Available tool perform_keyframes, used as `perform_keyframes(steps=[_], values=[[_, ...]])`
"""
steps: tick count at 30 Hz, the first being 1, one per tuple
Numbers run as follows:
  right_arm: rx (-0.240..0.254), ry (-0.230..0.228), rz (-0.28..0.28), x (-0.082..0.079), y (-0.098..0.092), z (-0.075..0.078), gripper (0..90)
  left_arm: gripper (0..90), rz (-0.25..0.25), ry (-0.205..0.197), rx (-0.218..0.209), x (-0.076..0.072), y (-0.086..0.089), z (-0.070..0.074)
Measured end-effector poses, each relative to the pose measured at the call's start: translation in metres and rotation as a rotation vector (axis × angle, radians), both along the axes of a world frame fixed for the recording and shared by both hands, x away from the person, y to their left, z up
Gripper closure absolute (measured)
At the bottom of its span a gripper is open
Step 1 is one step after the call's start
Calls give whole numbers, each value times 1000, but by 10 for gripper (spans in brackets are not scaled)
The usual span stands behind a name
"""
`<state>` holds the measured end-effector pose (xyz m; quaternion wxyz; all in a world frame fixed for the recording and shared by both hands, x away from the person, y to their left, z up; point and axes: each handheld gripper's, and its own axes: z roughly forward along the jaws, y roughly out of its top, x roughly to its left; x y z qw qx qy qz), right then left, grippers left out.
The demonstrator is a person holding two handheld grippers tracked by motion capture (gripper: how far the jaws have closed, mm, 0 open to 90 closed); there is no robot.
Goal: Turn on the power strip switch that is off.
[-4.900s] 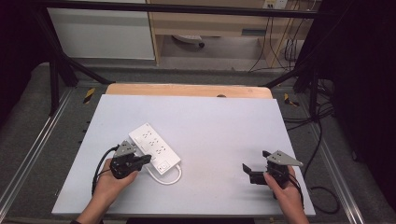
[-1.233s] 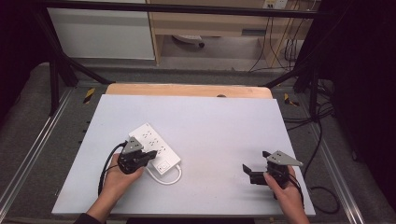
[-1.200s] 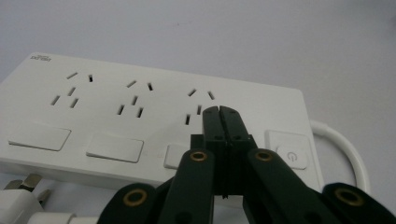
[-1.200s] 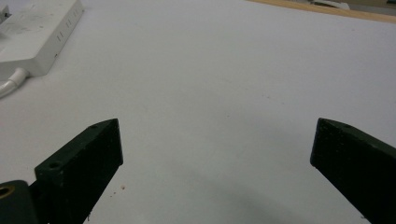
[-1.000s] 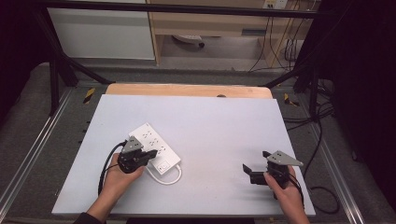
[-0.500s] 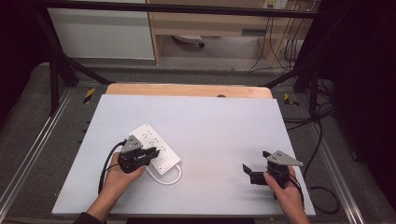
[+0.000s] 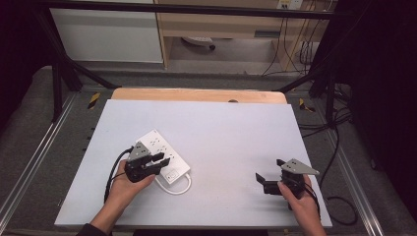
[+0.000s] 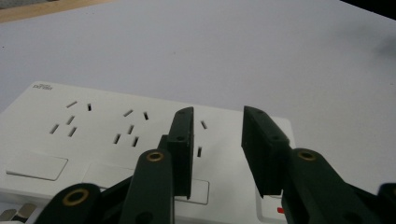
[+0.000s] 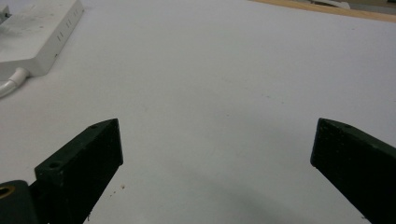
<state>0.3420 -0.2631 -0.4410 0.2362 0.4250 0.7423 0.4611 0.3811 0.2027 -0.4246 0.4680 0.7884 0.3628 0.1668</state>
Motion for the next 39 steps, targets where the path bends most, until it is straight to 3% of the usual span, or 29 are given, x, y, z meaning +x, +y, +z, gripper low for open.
perform_keyframes(steps=[16, 26, 33, 39], values=[[1, 0, 1, 0, -1, 0, 28, 542, -19, -16, -31, -2, -5, 7], [1, 0, 1, 0, -1, 0, 28, 377, -5, -35, -70, -3, -6, 11], [1, 1, 1, 0, -1, 0, 27, 88, 29, -21, -93, -2, -8, 12], [2, 0, 1, 0, -1, 0, 27, 62, 26, -44, -113, -3, -6, 15]])
